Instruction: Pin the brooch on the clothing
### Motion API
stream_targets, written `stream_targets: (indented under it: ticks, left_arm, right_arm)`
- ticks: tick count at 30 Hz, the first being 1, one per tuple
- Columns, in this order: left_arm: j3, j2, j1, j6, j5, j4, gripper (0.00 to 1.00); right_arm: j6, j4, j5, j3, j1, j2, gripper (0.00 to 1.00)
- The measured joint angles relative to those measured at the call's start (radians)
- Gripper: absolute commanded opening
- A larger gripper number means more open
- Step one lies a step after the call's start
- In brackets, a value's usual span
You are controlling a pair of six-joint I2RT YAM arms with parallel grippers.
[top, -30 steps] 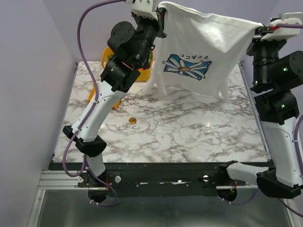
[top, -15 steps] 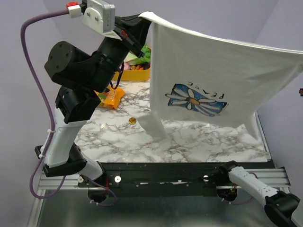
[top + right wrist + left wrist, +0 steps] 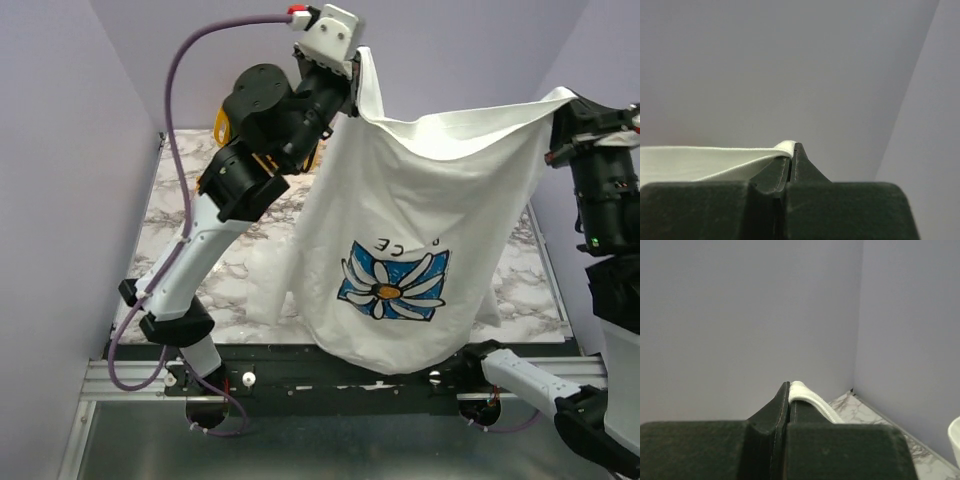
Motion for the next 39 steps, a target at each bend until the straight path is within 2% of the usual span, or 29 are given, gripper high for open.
stream_targets:
  ticks: [7, 11, 15, 20, 24, 27, 31, 36, 39]
  left_arm:
    - [0.066, 0.182, 0.155, -0.039, 0.033, -0.013, 0.0]
    - [0.143, 0.287, 0.227, -0.071, 0.043, 0.04, 0.0]
    - [0.19, 0.343, 0.244, -0.077, 0.05, 0.134, 0.0]
    - [0.204, 0.343, 0.241, -0.062, 0.055, 0.255, 0.0]
    - [0.153, 0.299, 0.241, -0.056, 0.055, 0.299, 0.0]
    - [0.032, 0.229, 0.238, -0.048, 0.054, 0.314, 0.0]
    - [-0.228, 0.108, 0.209, -0.031, 0.032, 0.33, 0.0]
    - [-0.766, -0.109, 0.124, -0.033, -0.05, 0.421, 0.0]
    - [-1.064, -0.233, 0.072, -0.072, -0.11, 0.433, 0.0]
  right_arm:
    - [-0.04, 0.015, 0.012, 0.006, -0.051, 0.193, 0.0]
    - [-0.035, 0.011, -0.015, 0.112, -0.135, 0.379, 0.0]
    - [-0.04, 0.001, -0.033, 0.278, -0.174, 0.52, 0.0]
    - [-0.064, 0.034, -0.068, 0.404, -0.188, 0.542, 0.0]
    - [-0.072, 0.09, -0.096, 0.396, -0.19, 0.496, 0.0]
    - [-0.071, 0.132, -0.095, 0.249, -0.194, 0.404, 0.0]
    - [-0.026, 0.168, -0.074, -0.11, -0.195, 0.227, 0.0]
    - [0.106, 0.127, -0.036, -0.631, -0.194, -0.035, 0.0]
    - [0.222, 0.031, -0.018, -0.855, -0.195, -0.202, 0.0]
